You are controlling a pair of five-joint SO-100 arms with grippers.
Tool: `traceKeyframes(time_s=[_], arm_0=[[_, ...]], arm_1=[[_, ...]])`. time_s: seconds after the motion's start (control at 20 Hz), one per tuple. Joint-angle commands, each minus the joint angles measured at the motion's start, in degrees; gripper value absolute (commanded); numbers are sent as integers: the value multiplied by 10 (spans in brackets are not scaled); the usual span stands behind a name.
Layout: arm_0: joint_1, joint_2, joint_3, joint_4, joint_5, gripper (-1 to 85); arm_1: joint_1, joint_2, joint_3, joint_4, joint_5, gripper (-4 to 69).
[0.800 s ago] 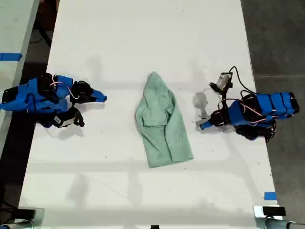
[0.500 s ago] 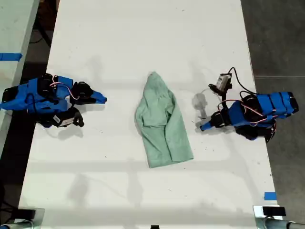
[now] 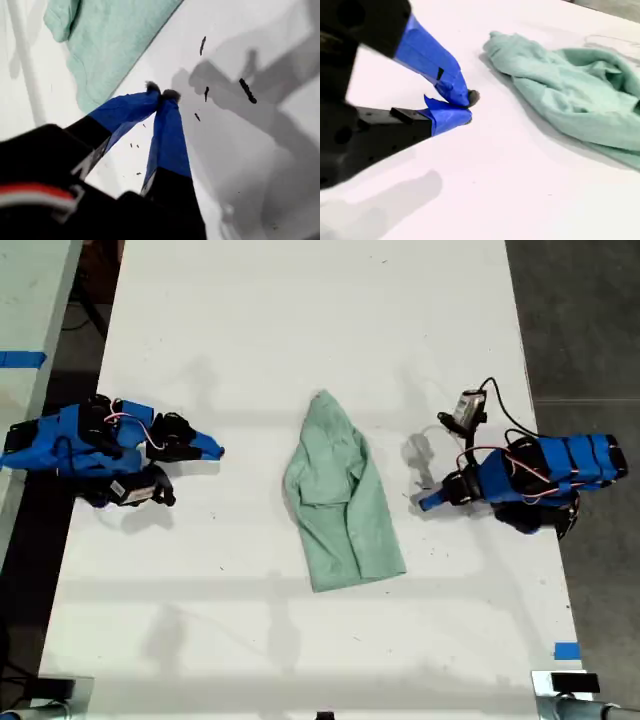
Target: Fold t shirt
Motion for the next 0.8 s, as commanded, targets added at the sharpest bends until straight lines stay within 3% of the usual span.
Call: traceKeyframes(time_s=[0.0,0.15,0.25,0.45,0.6,0.65,0.75], arm_0=[[59,-6,15,-74,-51,-4],[79,-207,-115,-107,-62,-4],[111,-460,-290,-109,-62,-4],[172,-887,-708,-7,-45,-4],[204,-1018,-862,7,-11,7],[217,-1046,-898,10,-6,94],[239,-1130,-1014,54,32,179]], arm_1=[[-13,7,13,-104,-27,18],[-11,-55,-90,-18,22,75],[-18,-93,-139,-11,46,91],[-51,-324,-268,-23,103,113],[-83,-504,-381,-19,151,147],[-95,-551,-411,-15,168,160],[-111,-651,-476,3,189,184]])
